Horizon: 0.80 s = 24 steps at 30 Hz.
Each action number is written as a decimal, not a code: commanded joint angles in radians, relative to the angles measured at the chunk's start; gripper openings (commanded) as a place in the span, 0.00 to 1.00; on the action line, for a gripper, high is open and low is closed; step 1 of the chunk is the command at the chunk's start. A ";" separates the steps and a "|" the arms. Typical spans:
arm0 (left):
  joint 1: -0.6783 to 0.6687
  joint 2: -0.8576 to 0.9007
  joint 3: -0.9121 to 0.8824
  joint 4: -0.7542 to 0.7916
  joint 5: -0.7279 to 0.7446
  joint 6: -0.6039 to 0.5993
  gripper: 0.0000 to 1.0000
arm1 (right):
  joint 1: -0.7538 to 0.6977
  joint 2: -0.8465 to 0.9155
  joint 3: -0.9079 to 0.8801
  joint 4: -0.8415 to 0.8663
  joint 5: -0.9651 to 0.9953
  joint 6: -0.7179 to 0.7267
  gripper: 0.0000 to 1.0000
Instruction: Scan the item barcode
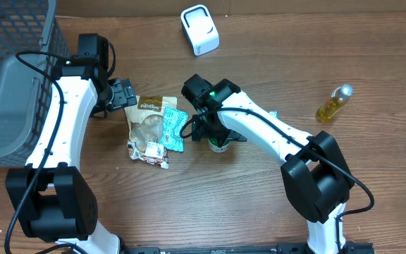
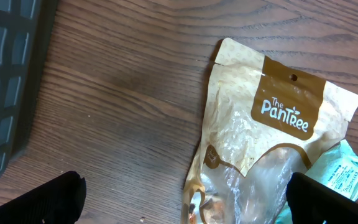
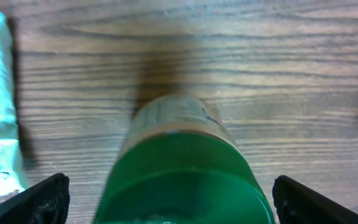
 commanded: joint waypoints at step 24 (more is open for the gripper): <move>0.000 -0.019 0.015 0.001 -0.005 0.001 1.00 | -0.021 0.051 -0.020 0.030 0.029 0.010 0.96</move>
